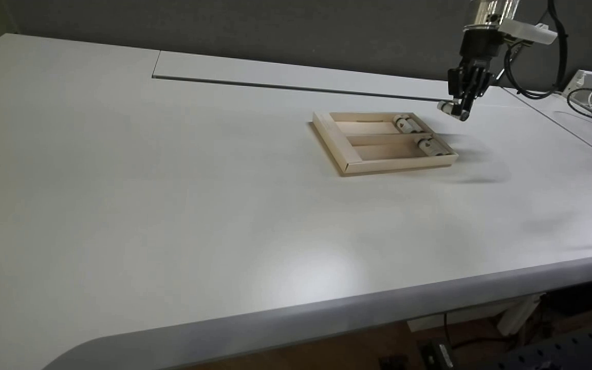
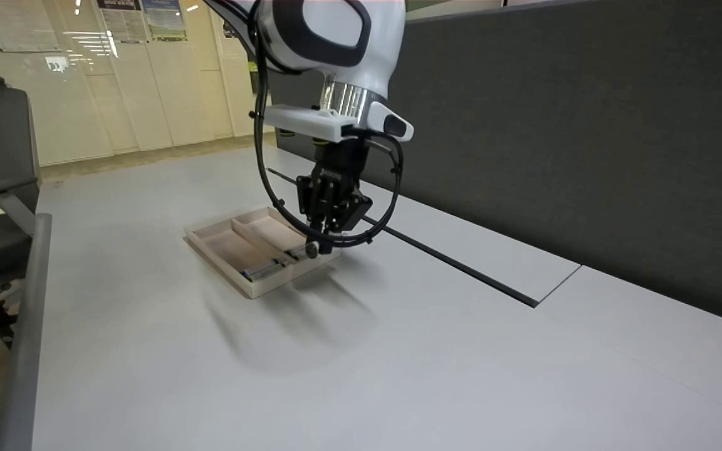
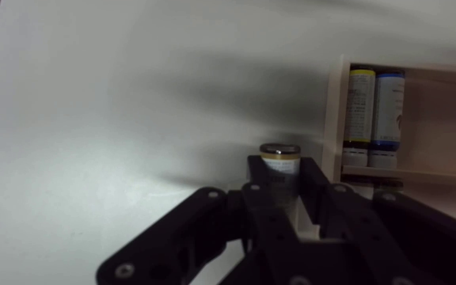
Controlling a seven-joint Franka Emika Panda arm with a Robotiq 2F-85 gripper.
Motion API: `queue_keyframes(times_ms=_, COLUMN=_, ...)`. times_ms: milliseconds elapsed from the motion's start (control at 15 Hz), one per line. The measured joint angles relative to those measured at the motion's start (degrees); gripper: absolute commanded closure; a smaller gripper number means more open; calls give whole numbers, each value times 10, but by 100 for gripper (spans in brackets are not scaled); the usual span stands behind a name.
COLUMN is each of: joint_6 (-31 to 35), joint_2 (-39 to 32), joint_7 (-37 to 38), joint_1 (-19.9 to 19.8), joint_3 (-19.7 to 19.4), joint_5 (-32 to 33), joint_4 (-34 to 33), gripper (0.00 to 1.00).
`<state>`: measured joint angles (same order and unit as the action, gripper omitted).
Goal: Pick up the bottle from the table and place it on the tray
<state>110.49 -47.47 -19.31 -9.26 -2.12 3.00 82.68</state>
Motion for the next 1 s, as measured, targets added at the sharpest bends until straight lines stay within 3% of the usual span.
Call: queue_keyframes(times_ms=1000, joint_6=-29, joint_2=-26, joint_7=1, joint_1=53, joint_3=39, joint_5=-1, joint_4=-5, gripper=93)
